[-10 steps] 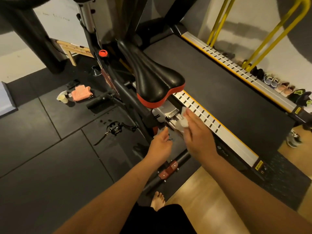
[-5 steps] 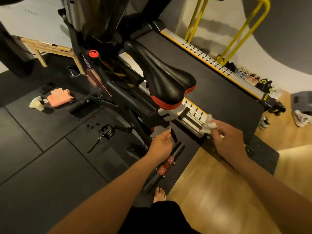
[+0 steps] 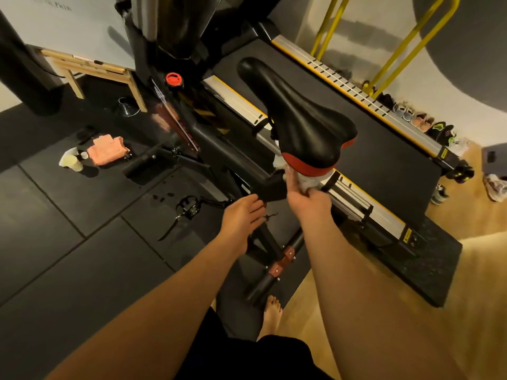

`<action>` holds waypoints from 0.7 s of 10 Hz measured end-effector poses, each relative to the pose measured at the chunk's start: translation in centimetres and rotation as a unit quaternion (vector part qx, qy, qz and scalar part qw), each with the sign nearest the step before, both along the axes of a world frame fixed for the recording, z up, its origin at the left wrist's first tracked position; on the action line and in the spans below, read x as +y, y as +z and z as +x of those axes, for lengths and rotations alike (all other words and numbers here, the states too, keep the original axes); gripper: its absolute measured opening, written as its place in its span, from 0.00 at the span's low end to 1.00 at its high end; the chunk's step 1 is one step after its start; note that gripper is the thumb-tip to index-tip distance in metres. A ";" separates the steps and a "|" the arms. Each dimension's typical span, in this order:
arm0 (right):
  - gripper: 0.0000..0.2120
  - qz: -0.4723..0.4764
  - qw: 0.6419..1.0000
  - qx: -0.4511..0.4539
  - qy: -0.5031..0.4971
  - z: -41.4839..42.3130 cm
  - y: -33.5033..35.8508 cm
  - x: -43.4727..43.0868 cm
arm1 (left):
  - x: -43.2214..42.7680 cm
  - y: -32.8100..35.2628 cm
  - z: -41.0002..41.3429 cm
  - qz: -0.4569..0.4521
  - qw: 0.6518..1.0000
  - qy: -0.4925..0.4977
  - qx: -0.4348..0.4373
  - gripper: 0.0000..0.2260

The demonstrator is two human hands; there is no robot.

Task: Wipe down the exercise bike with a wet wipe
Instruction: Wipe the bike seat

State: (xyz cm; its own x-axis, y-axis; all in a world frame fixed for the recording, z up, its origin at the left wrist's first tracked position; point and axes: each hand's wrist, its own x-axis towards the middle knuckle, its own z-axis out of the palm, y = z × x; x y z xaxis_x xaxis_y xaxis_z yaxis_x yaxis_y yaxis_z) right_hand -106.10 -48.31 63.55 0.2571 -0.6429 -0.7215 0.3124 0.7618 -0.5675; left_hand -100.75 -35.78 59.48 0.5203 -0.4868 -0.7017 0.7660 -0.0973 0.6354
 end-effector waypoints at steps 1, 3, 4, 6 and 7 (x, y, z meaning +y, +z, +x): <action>0.21 -0.054 0.978 0.174 0.103 -0.9 1.7 -1.0 | 1.2 -0.8 0.7 0.022 1.000 -0.014 -0.001 0.17; 0.39 -0.172 0.917 0.330 0.144 -10.4 0.3 -1.9 | 1.2 -0.5 -0.3 0.013 0.997 -0.066 0.029 0.19; 0.36 -0.222 0.845 0.402 0.272 -9.2 0.5 -0.8 | 1.1 0.0 -0.1 0.017 0.996 -0.093 0.001 0.19; 0.20 0.026 0.991 0.098 -0.083 -1.0 1.3 0.4 | 0.6 0.4 0.9 0.018 0.993 -0.096 -0.059 0.17; 0.22 -0.132 0.946 0.275 0.112 -4.4 1.5 -0.4 | -0.5 0.5 0.1 0.016 0.993 -0.098 -0.063 0.16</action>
State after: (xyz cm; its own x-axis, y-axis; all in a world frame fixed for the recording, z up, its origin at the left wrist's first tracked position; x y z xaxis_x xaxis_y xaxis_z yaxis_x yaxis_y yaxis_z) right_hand -110.50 -48.76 65.09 0.0395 -0.7930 -0.6079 -0.2377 0.5835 -0.7766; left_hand -100.66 -36.31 59.96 0.5019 -0.5654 -0.6545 0.6457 -0.2586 0.7185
